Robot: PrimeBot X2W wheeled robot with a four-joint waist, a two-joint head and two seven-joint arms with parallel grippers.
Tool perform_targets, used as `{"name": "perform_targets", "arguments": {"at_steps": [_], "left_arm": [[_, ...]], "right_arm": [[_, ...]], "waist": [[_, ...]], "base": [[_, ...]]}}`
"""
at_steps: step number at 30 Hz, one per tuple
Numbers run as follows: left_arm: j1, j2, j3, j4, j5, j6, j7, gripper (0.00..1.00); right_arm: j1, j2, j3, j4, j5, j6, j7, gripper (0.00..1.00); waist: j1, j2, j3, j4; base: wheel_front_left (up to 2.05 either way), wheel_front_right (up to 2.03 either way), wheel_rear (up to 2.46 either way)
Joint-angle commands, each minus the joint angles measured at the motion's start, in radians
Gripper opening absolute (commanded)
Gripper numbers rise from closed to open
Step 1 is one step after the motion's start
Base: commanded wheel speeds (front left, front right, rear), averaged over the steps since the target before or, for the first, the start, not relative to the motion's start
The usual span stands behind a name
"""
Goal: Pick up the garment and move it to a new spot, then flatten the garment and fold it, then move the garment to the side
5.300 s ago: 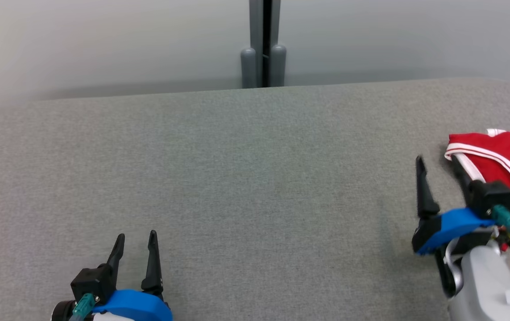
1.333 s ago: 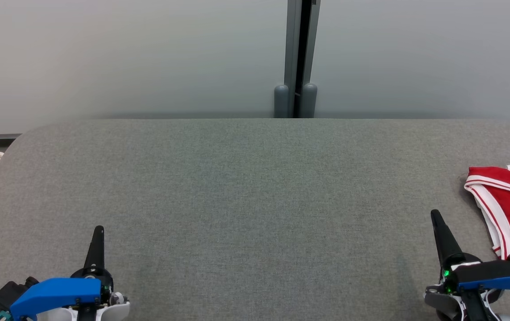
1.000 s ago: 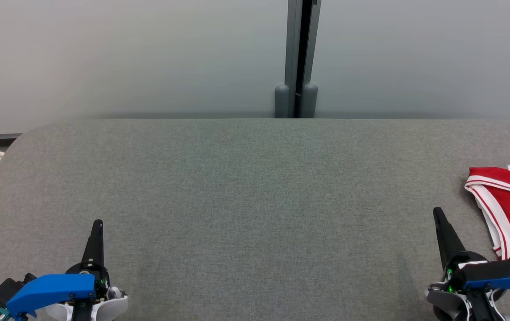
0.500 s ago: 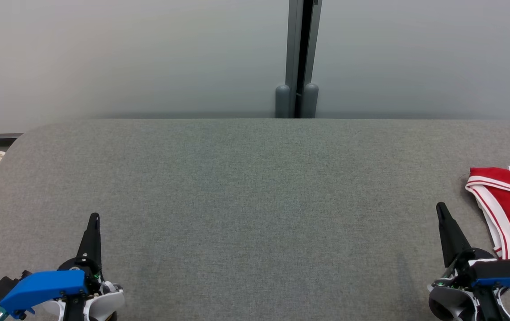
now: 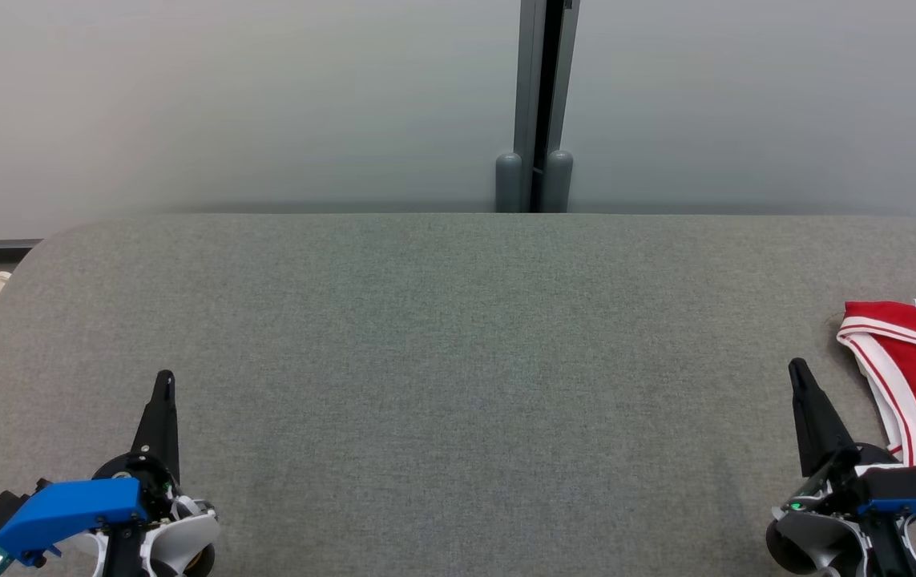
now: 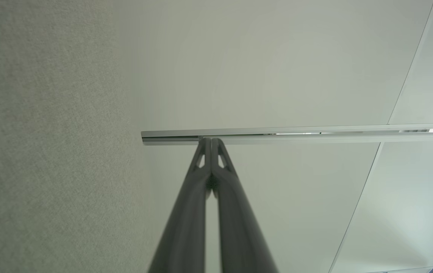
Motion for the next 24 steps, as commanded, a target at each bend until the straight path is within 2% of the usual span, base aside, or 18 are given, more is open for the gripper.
{"name": "perform_targets", "arguments": {"at_steps": [1, 24], "left_arm": [[-0.010, 0.001, 0.002, -0.005, -0.002, -0.003, 0.004, 0.00], [-0.010, 0.001, 0.002, -0.005, -0.002, -0.003, 0.004, 0.00]], "right_arm": [[0.013, -0.005, -0.003, -0.004, 0.002, 0.000, 0.005, 0.00], [0.013, -0.005, -0.002, -0.004, 0.003, 0.000, 0.004, 0.00]], "waist": [[0.0000, 0.0000, 0.000, 0.000], [0.0000, 0.0000, 0.000, 0.000]], "base": [[0.00, 0.00, 0.00], [0.00, 0.00, 0.00]]}}
